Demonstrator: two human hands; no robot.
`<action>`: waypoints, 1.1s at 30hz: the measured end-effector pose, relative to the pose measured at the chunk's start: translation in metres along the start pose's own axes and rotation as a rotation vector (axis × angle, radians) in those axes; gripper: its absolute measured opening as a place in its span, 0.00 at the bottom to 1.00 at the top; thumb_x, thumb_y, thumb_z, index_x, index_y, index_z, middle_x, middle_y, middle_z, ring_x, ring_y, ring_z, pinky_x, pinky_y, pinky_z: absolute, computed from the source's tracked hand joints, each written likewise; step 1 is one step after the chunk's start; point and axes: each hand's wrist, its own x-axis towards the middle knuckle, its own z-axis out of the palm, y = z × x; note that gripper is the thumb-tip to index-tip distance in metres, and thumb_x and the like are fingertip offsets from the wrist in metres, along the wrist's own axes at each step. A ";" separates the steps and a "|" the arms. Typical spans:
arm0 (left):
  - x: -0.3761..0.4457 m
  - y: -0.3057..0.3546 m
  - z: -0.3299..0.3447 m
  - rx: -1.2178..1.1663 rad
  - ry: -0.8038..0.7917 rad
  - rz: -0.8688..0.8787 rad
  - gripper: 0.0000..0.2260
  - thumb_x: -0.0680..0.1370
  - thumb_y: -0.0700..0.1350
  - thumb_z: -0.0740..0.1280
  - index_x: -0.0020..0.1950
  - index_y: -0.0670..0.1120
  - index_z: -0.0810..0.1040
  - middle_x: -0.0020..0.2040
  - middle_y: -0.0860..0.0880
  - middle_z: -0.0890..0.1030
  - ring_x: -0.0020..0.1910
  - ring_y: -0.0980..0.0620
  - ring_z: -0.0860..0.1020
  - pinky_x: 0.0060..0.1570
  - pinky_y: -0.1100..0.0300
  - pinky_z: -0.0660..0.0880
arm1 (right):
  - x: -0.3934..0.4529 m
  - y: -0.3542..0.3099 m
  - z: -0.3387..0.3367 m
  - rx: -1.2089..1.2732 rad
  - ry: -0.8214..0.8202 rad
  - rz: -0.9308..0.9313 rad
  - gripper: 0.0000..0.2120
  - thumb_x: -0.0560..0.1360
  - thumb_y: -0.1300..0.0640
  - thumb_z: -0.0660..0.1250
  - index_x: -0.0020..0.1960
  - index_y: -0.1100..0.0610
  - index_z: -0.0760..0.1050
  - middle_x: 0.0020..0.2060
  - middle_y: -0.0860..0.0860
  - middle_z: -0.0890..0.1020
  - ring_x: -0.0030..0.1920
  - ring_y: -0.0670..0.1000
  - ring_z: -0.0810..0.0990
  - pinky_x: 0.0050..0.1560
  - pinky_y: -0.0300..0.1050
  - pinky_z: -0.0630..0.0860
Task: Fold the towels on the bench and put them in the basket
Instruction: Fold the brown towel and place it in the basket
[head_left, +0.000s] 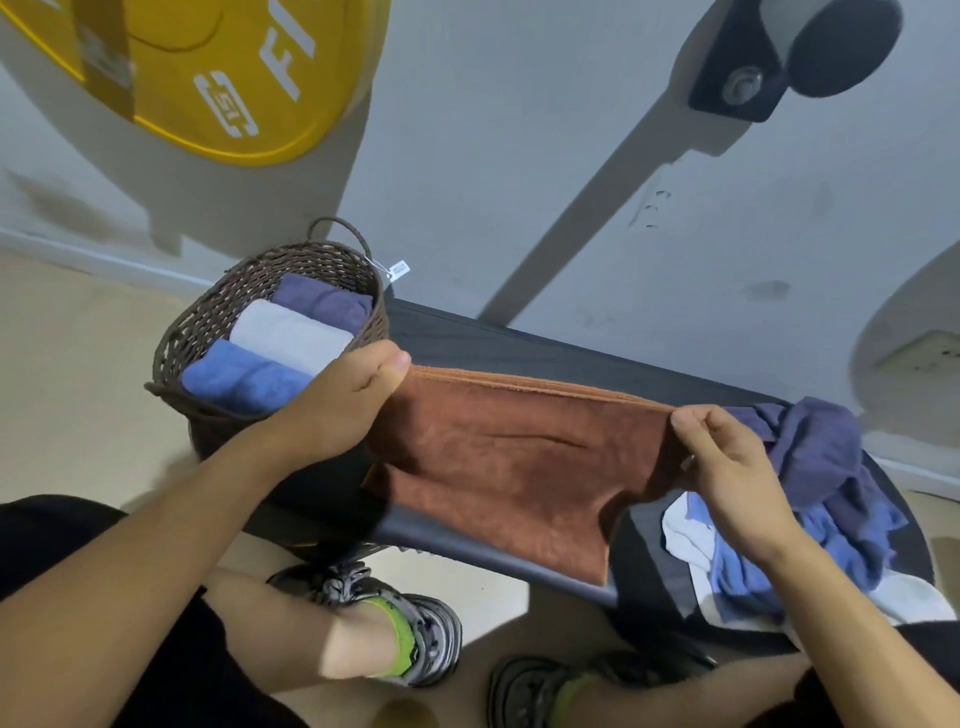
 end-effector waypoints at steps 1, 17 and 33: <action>0.001 0.000 -0.001 0.005 -0.003 0.020 0.18 0.83 0.53 0.57 0.38 0.43 0.70 0.34 0.53 0.70 0.35 0.58 0.68 0.39 0.59 0.67 | 0.000 -0.002 -0.001 0.007 -0.018 0.035 0.16 0.75 0.43 0.65 0.48 0.57 0.77 0.36 0.55 0.80 0.36 0.51 0.78 0.39 0.52 0.78; 0.022 -0.065 0.042 -0.386 -0.066 -0.404 0.03 0.74 0.39 0.73 0.41 0.46 0.83 0.34 0.50 0.85 0.35 0.54 0.81 0.31 0.63 0.76 | 0.017 0.026 0.000 0.135 0.025 0.413 0.12 0.73 0.50 0.71 0.41 0.59 0.78 0.32 0.57 0.77 0.33 0.54 0.73 0.32 0.44 0.74; 0.055 -0.088 0.059 -0.554 0.095 -0.477 0.04 0.78 0.38 0.69 0.52 0.44 0.81 0.44 0.36 0.85 0.41 0.40 0.85 0.39 0.58 0.83 | 0.075 0.042 0.014 0.236 0.107 0.226 0.04 0.77 0.61 0.70 0.48 0.62 0.79 0.41 0.55 0.85 0.45 0.55 0.86 0.42 0.42 0.82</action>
